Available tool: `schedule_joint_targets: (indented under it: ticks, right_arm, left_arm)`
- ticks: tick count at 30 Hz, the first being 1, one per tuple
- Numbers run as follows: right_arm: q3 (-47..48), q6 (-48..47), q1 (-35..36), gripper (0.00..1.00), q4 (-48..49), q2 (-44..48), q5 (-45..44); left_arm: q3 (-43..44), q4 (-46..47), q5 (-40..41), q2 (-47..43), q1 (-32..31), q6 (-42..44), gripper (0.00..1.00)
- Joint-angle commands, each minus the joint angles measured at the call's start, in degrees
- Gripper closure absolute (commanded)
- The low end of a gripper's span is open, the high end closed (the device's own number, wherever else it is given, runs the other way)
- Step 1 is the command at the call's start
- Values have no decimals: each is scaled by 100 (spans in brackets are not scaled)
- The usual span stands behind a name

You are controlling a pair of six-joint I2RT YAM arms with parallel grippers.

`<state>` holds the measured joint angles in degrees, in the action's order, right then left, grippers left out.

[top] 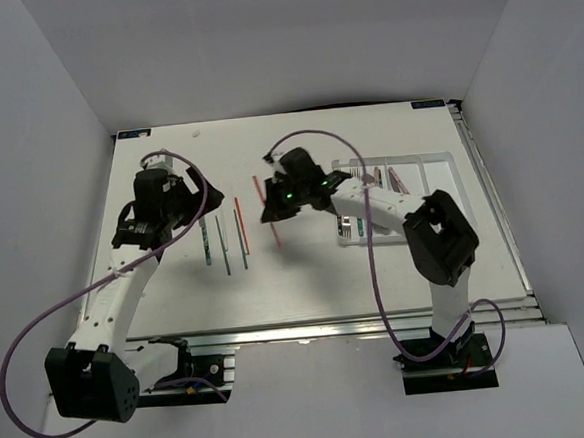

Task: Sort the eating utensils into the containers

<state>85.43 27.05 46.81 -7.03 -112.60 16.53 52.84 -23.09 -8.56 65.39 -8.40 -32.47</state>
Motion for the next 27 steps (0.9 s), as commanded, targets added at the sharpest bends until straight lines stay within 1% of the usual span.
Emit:
schedule_joint_targets:
  ticks: [1,2,3,4,5,6,7,8,10,11,12,15,17,19,20,25,27]
  right_arm:
    - [-193,-752,-1206,100,-1350,861,-975]
    - [-124,-910,-1453,100,-1772,906,-1812]
    - [-53,-999,-1942,100,-2550,889,-2238]
    - [26,-1095,-2173,100,-2897,862,-2556]
    - [35,-1340,-2550,100,-3144,845,-3029]
    - [-43,-1482,-2684,100,-3373,862,-3329]
    - [-166,-1588,-2825,100,-3375,914,-3663]
    - [-524,-1710,-2948,100,-3280,1071,-4145]
    - [-816,-1975,-3405,100,-2912,1248,-4290]
    - [-895,-2019,-3572,100,-2823,1353,-4299]
    - [-896,-2115,-3895,100,-2787,1354,-4273]
    - [-625,-2379,-4390,100,-2874,1284,-4553]
    - [-519,-2520,-4618,100,-2901,1205,-4440]
    - [-536,-2503,-4680,100,-2822,1161,-4369]
    - [-527,-2494,-4820,100,-2787,1039,-4404]
    - [-413,-2406,-4909,100,-2840,555,-4606]
    - [-413,-2353,-4909,100,-2787,458,-4519]
  left_arm:
    - [447,-1135,1469,-561,-21,794,2]
    - [220,-1171,1636,-840,-21,856,2]
    - [27,-1076,1899,-991,-21,891,2]
    - [-193,-988,1945,-1123,-21,883,2]
    - [-717,-726,1859,-1307,-21,874,2]
    - [-896,-671,1771,-1344,-38,691,2]
    - [-829,-827,1805,-1292,-99,689,2]
    - [-663,-968,1883,-1213,-187,785,2]
    - [-617,-934,2015,-1186,-276,882,2]
    - [-652,-925,2042,-1203,-285,839,2]
    - [-643,-960,2016,-1212,-311,856,2]
    - [-687,-943,2051,-1291,-478,839,2]
    - [-678,-943,2069,-1361,-522,839,2]
    - [-679,-925,2060,-1379,-531,839,2]
    - [-678,-934,2069,-1379,-531,839,2]
    - [-670,-943,2025,-1353,-566,847,2]
    - [-678,-925,1998,-1370,-566,856,2]
